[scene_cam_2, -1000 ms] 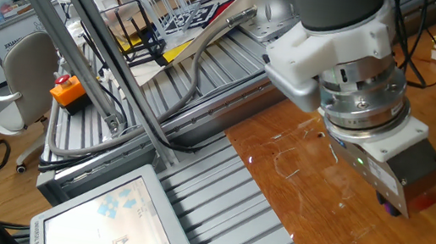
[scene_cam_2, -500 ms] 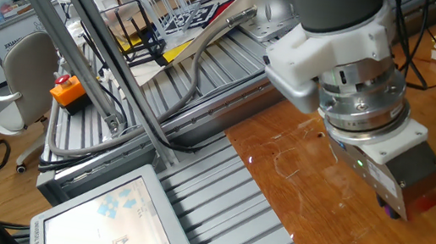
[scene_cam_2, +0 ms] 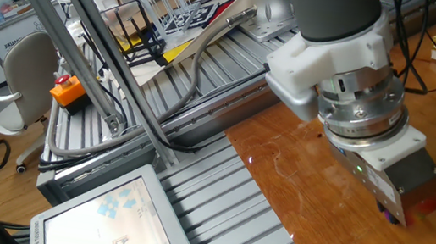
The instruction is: Take out one Hanoi block and throw it aside
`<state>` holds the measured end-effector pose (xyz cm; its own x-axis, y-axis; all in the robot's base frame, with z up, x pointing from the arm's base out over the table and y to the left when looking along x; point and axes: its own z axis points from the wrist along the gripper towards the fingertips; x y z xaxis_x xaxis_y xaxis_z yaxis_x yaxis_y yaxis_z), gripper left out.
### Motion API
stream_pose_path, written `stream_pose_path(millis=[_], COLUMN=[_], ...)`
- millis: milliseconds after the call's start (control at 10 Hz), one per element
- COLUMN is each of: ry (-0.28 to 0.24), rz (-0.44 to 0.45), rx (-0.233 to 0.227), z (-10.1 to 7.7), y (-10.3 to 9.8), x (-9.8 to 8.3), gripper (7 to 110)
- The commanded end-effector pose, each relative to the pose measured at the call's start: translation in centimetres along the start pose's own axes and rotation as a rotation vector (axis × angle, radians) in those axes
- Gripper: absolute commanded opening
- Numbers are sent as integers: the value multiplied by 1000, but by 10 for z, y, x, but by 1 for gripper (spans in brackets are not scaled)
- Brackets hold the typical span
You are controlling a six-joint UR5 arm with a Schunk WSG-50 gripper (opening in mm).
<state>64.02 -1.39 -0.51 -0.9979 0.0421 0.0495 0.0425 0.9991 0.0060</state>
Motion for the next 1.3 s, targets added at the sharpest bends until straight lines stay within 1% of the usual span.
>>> stream_pose_path(millis=[0, 500, 1000, 1100, 1200], ry=[-3, -16, -42, -56, -64], rz=[3, -22, -70, -90, -104], rx=[-7, -9, -30, -43, -51], z=[4, 11, 7, 6, 6], y=[-1, -2, 4, 3, 2], x=[-1, -4, -8, -9, -9], gripper=[7, 7, 7, 7, 22])
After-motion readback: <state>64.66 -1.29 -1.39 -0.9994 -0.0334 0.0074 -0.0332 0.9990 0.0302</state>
